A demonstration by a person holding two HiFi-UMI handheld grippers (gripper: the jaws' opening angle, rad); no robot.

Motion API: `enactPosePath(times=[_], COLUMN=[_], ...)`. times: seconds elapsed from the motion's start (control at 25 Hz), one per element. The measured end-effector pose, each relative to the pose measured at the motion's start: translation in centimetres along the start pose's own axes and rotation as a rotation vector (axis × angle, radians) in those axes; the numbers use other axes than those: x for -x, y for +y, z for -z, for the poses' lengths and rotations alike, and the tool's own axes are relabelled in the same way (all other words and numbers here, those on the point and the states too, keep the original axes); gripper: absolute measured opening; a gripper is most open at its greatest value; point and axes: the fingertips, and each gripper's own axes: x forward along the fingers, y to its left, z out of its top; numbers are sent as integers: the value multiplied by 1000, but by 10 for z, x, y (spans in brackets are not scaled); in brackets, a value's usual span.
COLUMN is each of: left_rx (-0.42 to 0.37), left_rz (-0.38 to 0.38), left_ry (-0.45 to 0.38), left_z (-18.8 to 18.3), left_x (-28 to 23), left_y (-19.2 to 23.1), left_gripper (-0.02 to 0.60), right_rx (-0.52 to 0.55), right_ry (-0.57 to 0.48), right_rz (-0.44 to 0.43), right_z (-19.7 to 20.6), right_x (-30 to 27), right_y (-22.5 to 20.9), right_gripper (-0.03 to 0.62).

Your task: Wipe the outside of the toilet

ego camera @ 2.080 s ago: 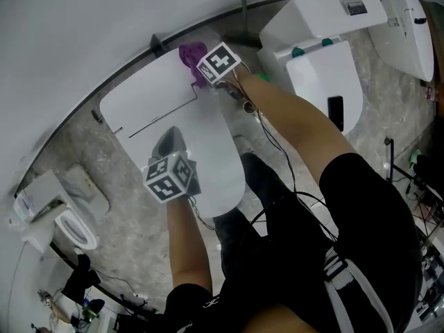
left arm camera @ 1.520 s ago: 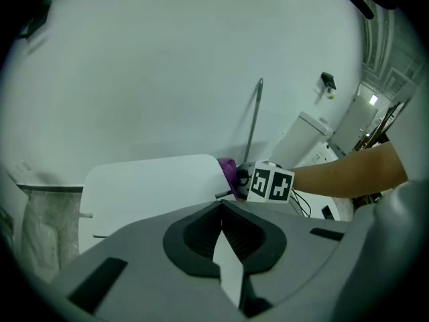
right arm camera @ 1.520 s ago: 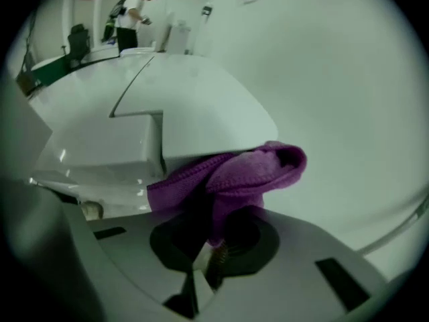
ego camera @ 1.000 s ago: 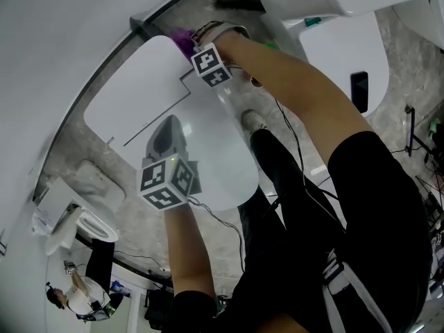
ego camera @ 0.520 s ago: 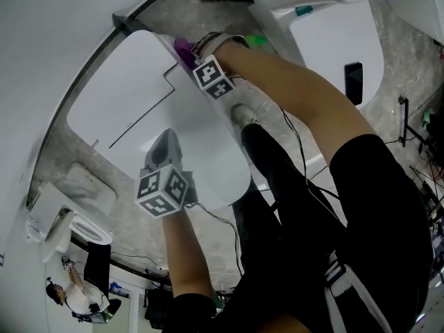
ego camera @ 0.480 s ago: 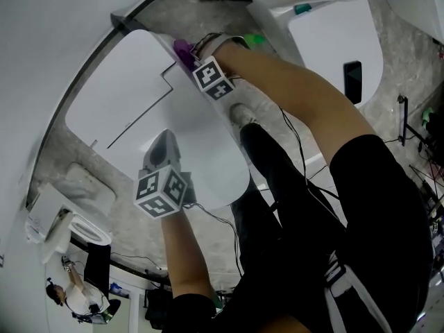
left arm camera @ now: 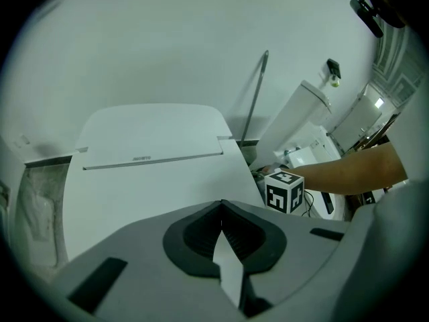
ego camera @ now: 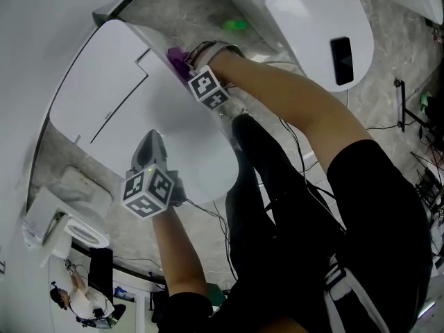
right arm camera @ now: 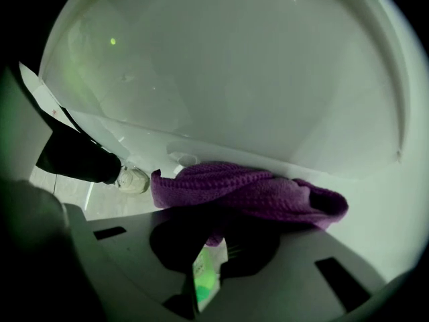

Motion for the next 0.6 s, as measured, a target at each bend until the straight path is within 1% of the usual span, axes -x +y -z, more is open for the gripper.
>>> enactPosePath(times=[0.16, 0.28, 0.44, 0.6], left_rx=[-34, -62, -97, -137], left_rz=[28, 48, 68, 88], left_ry=[12, 19, 21, 22], left_z=[21, 39, 61, 82], left_x=[4, 11, 22, 33], left_y=[-16, -24, -30, -31], left_gripper=[9, 9, 9, 9], right_rx=[-5, -31, -63, -100], right_ry=[2, 17, 36, 33], right_rz=[-5, -2, 18, 18], right_z=[-9, -17, -26, -36], right_x=[7, 12, 15, 15], right_y=[38, 65, 96, 129], right_gripper=[41, 41, 41, 41])
